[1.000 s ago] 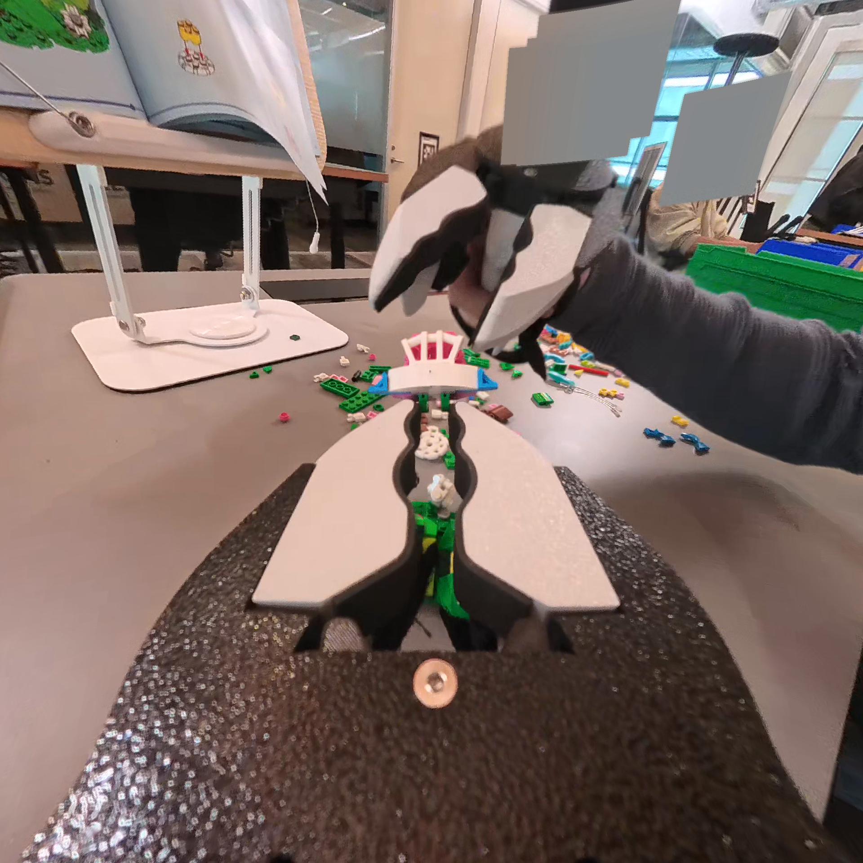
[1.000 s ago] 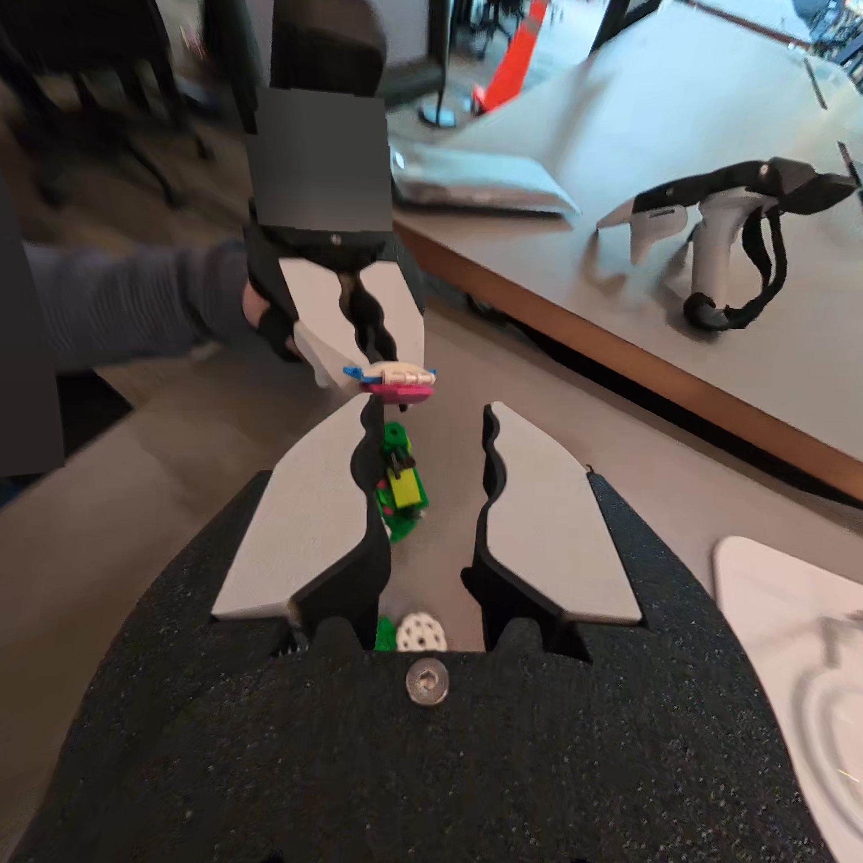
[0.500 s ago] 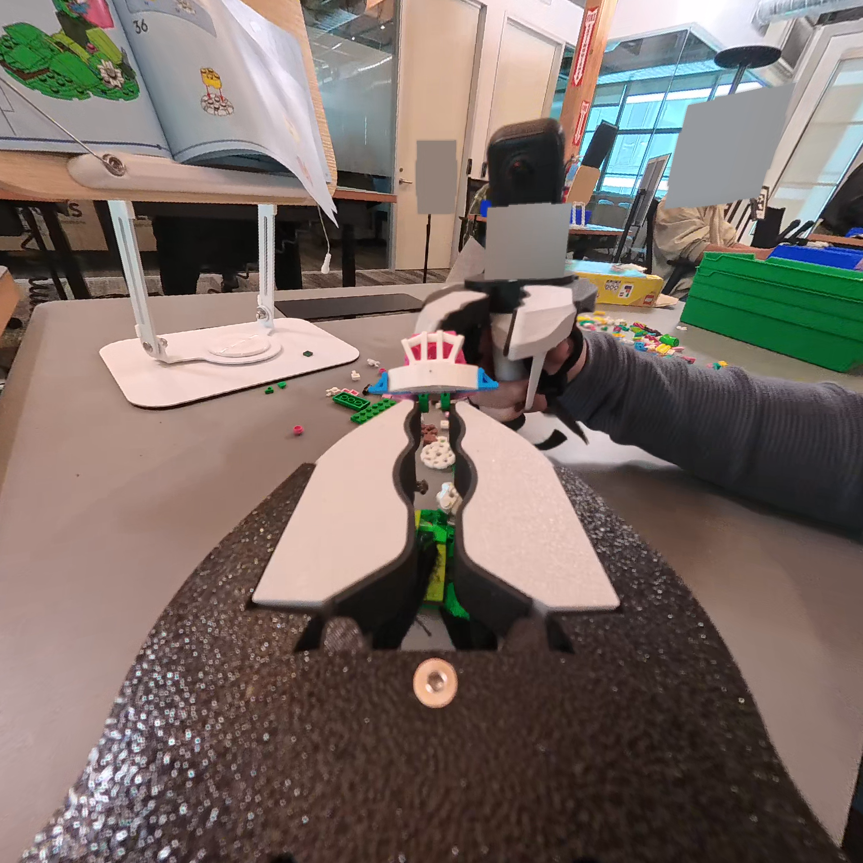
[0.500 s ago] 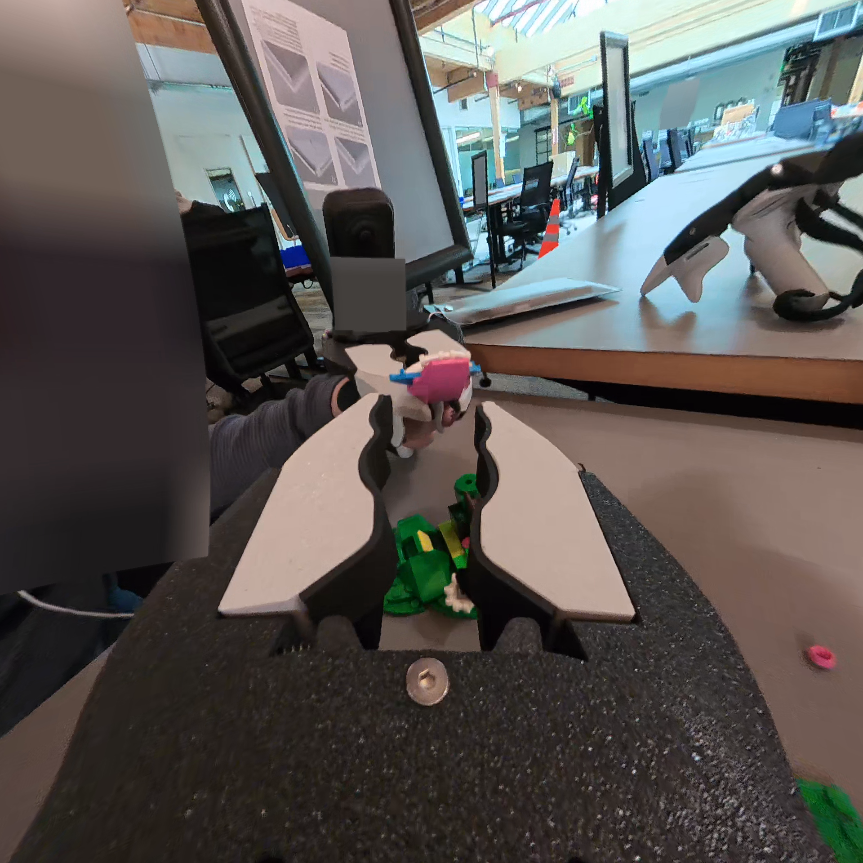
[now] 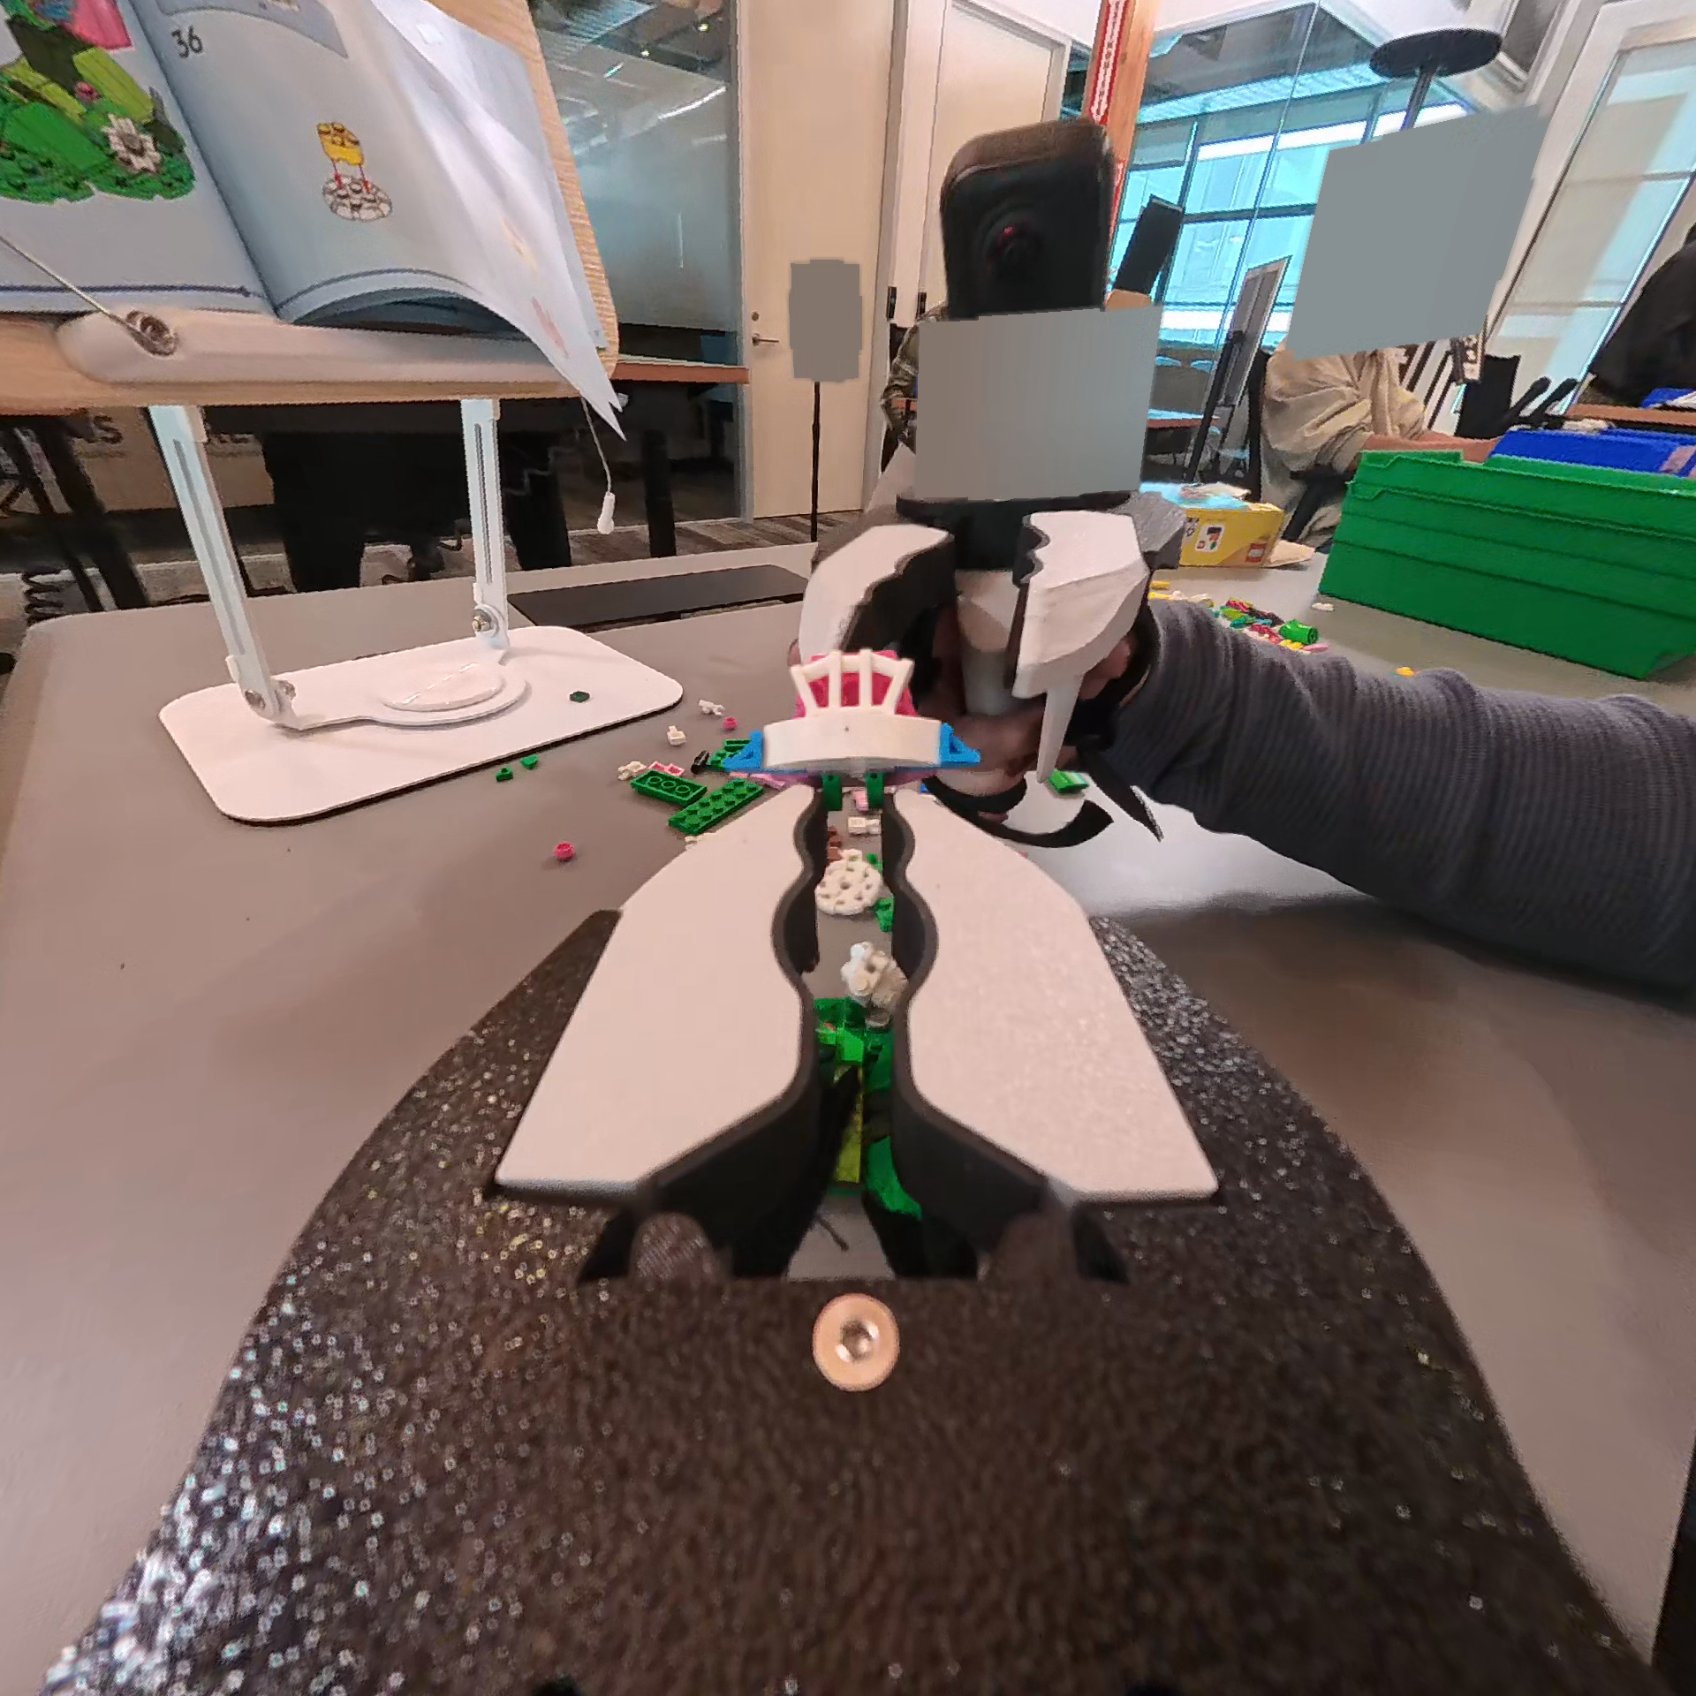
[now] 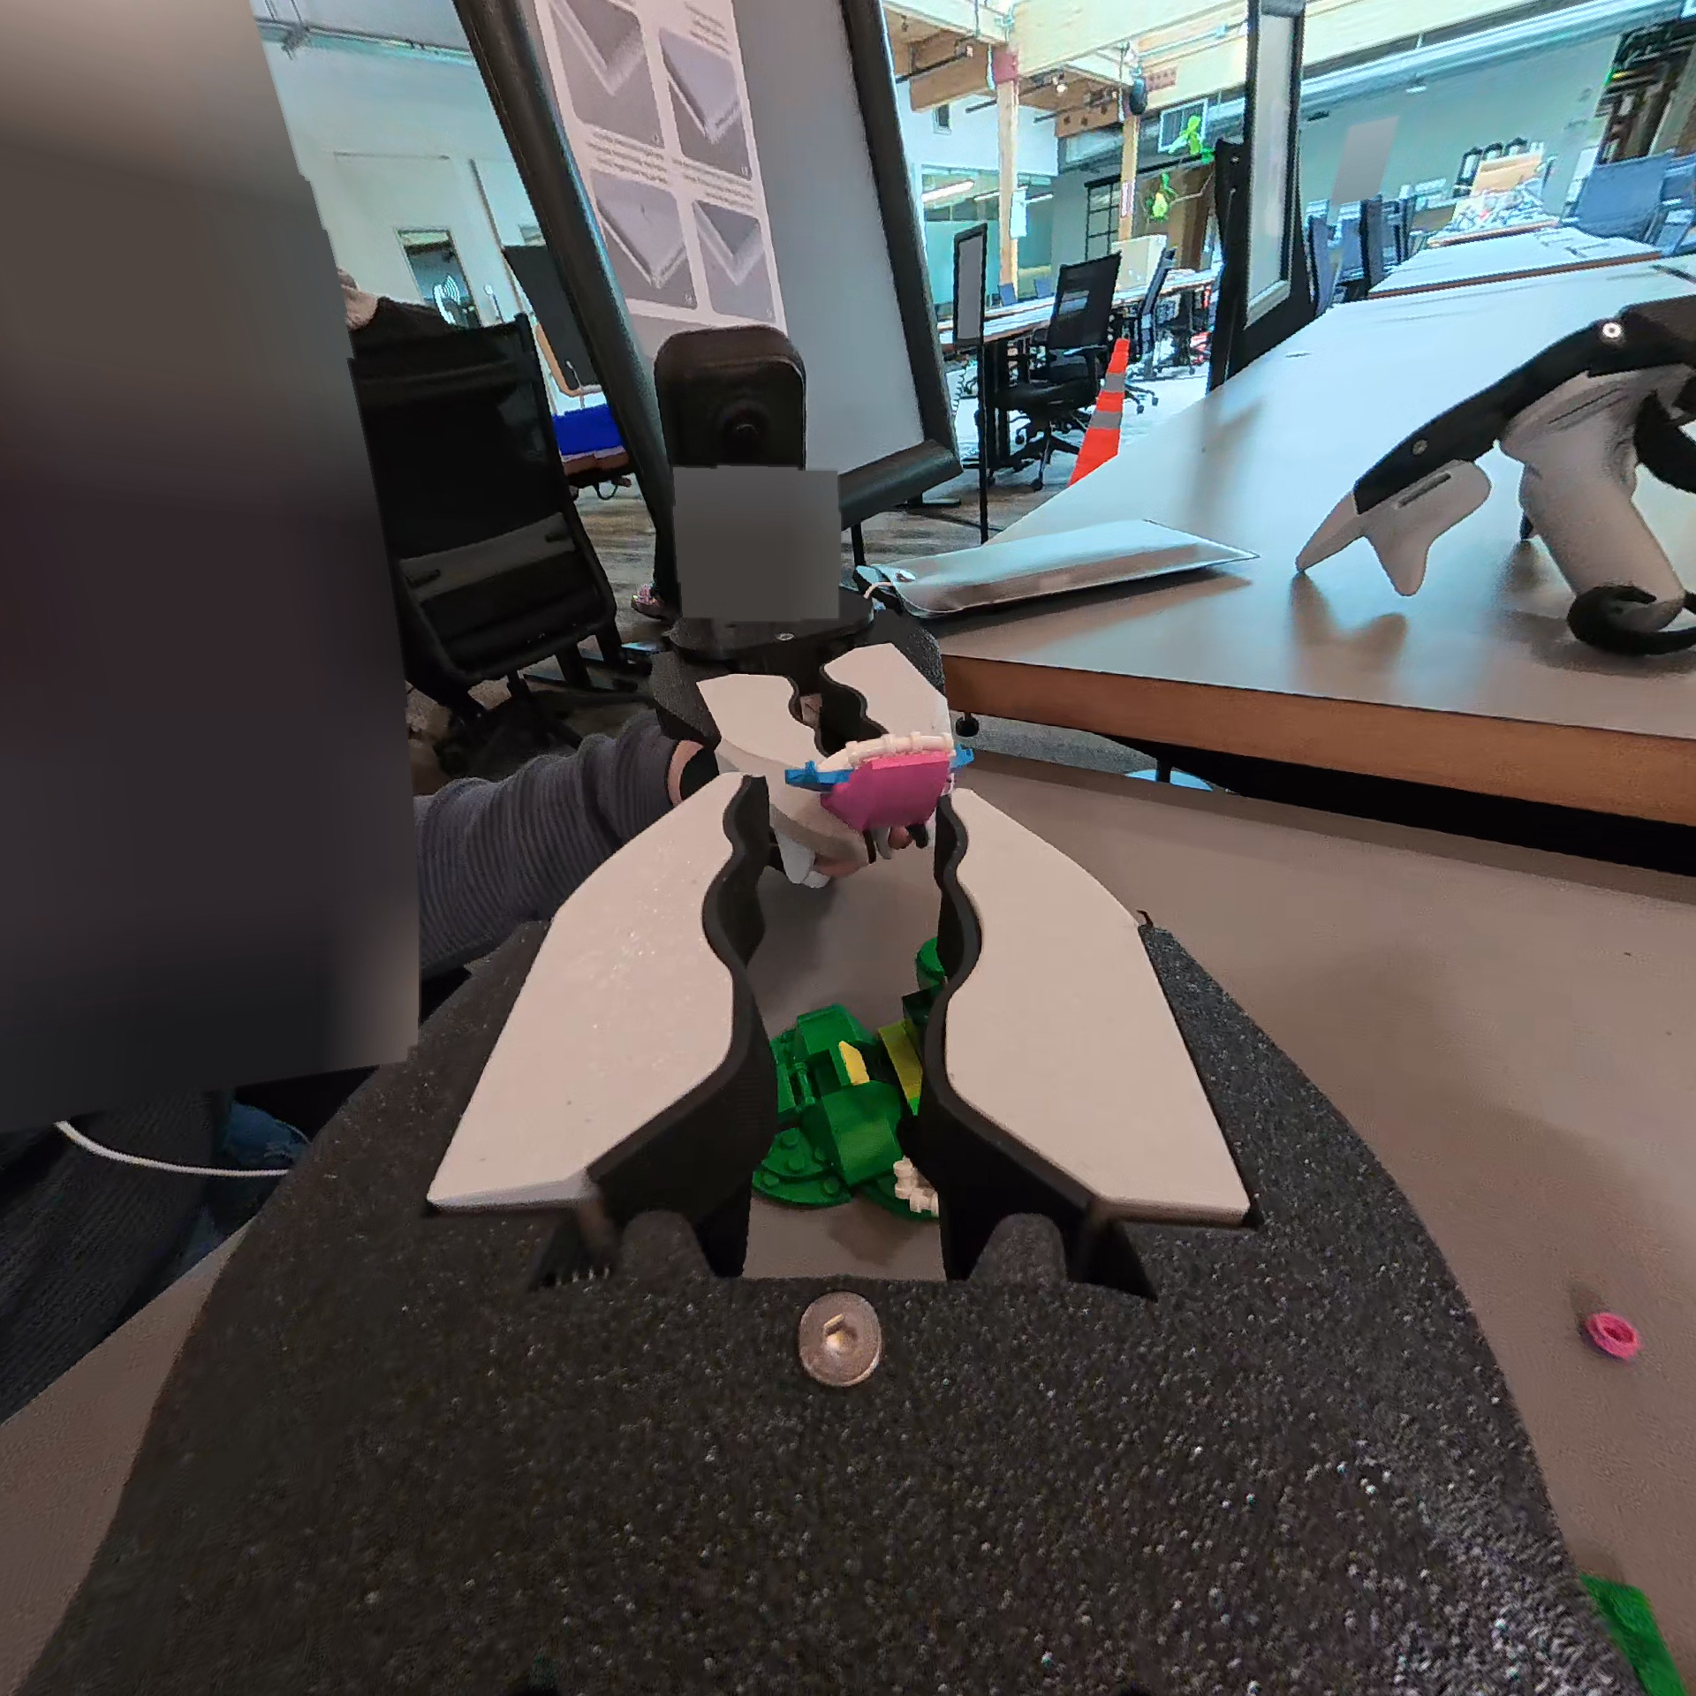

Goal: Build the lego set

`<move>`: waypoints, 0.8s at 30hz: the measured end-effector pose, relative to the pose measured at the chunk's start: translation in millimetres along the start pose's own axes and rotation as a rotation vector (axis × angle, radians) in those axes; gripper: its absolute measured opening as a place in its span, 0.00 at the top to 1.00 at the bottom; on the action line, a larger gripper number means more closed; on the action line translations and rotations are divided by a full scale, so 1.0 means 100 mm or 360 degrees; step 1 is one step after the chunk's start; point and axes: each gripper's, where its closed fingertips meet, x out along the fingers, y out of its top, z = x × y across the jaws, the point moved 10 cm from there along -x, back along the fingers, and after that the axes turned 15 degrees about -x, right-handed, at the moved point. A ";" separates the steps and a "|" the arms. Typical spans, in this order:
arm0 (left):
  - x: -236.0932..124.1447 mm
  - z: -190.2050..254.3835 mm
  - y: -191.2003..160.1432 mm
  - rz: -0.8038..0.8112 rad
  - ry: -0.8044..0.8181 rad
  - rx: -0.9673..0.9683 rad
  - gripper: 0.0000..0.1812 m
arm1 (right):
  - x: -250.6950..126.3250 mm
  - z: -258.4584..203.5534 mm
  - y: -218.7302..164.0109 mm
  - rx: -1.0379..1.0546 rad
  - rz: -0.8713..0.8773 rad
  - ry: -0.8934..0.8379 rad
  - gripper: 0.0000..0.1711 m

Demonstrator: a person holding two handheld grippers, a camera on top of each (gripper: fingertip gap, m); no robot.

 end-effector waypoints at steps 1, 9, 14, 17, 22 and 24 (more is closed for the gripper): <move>0.00 0.00 0.00 -0.0004 -0.0003 0.0001 0.94 | 0.00 0.00 0.01 -0.0006 -0.0013 0.0001 0.80; 0.00 0.00 -0.01 -0.0032 -0.0050 -0.0015 0.94 | 0.02 -0.02 0.04 -0.0027 -0.0073 0.0002 0.82; 0.02 0.02 -0.02 -0.0065 -0.0105 -0.0005 0.94 | 0.02 -0.01 0.02 -0.0034 -0.0066 0.0004 0.82; 0.04 0.03 -0.04 -0.0094 -0.0117 0.0001 0.94 | 0.03 -0.02 0.01 -0.0034 -0.0066 0.0034 0.83; 0.05 0.03 -0.04 -0.0103 -0.0137 -0.0003 0.94 | 0.03 -0.02 0.00 -0.0030 -0.0060 0.0041 0.85; 0.05 0.04 -0.05 -0.0112 -0.0143 -0.0002 0.94 | 0.02 -0.02 -0.01 -0.0026 -0.0057 0.0041 0.85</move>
